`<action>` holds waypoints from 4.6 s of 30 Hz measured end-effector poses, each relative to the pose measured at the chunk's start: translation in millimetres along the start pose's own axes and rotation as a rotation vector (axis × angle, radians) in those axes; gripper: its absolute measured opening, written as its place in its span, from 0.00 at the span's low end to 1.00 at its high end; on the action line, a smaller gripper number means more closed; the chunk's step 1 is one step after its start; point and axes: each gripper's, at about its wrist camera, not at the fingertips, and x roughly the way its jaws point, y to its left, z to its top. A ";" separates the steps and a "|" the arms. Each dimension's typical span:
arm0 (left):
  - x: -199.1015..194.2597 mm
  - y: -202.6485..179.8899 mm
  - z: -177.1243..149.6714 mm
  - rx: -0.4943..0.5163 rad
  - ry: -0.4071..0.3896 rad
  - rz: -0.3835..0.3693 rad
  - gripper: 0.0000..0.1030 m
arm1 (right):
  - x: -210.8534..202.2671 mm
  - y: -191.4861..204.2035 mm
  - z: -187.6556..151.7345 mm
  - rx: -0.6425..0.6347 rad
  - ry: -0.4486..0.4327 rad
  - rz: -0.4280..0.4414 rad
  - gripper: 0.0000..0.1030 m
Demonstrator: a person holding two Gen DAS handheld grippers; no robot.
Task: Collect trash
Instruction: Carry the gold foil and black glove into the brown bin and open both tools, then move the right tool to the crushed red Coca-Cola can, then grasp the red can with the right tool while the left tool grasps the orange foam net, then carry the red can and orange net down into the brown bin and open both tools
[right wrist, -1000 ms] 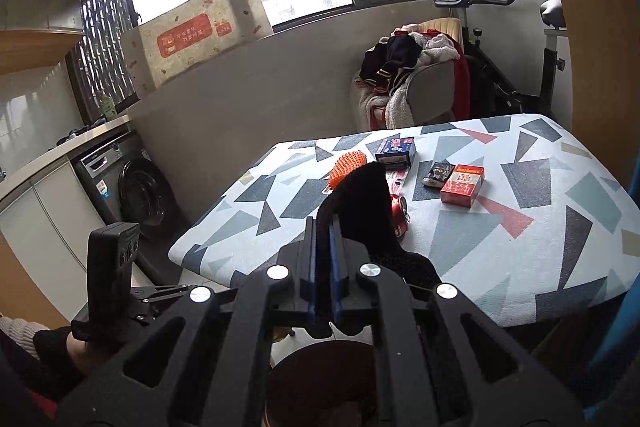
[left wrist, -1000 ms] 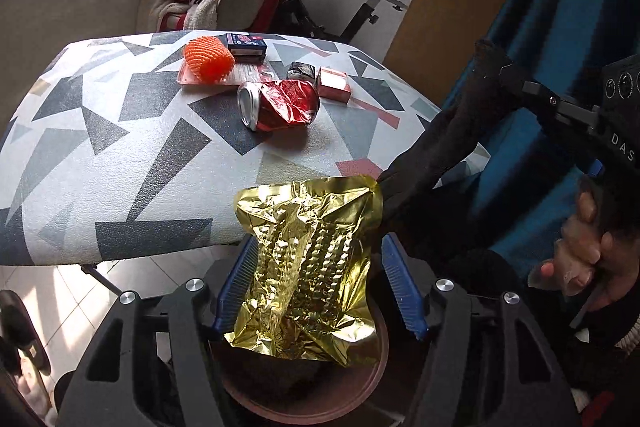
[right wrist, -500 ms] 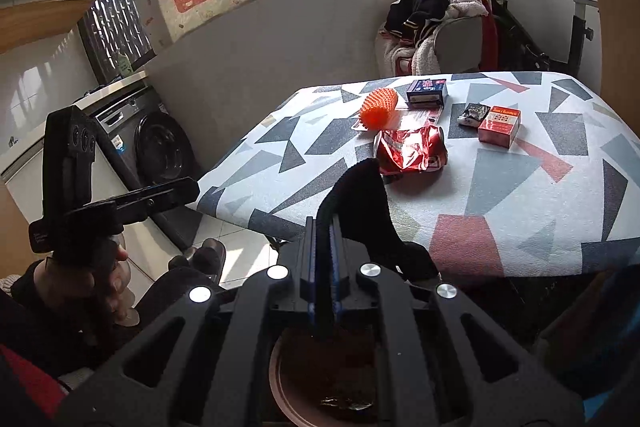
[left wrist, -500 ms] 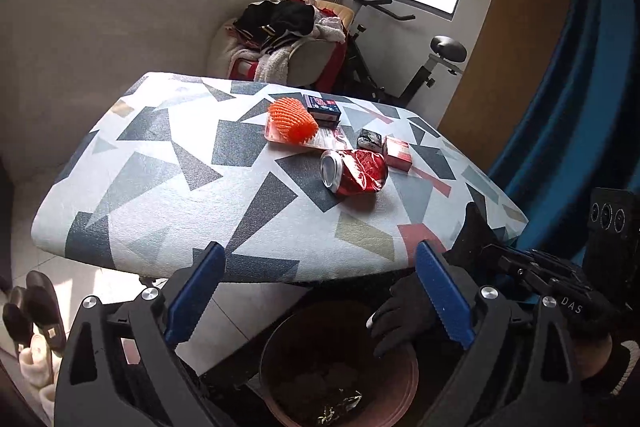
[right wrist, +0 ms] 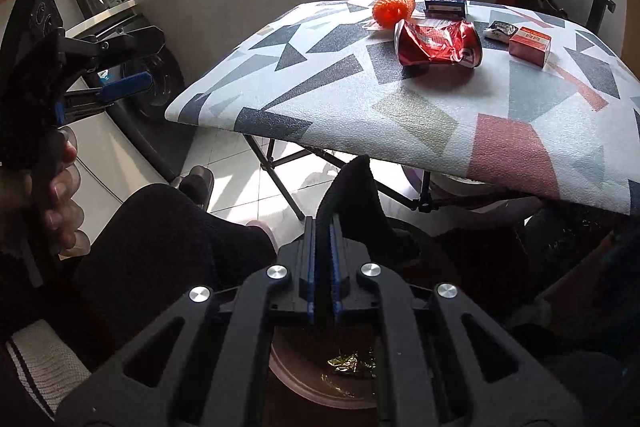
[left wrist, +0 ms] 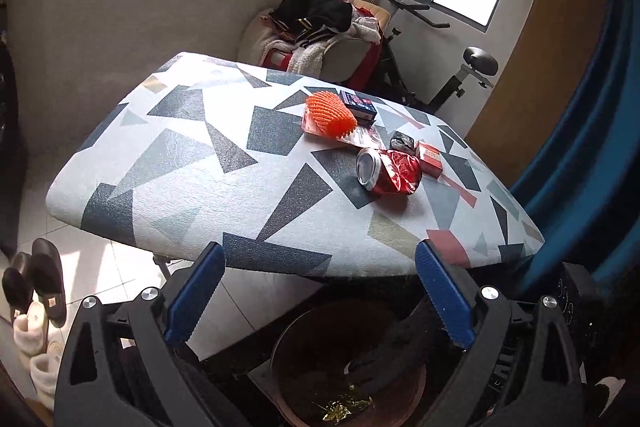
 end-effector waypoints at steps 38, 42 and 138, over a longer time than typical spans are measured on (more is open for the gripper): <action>23.5 17.5 -12.8 -0.024 0.052 0.008 0.91 | -4.9 -55.5 28.7 0.140 -0.066 -0.199 0.94; 31.4 24.2 -12.6 -0.027 0.051 0.020 0.91 | -5.1 -81.0 58.5 0.143 -0.122 -0.209 0.94; 82.1 -65.9 -23.1 0.300 0.209 -0.103 0.22 | -69.4 -116.7 67.9 0.297 -0.396 -0.217 0.34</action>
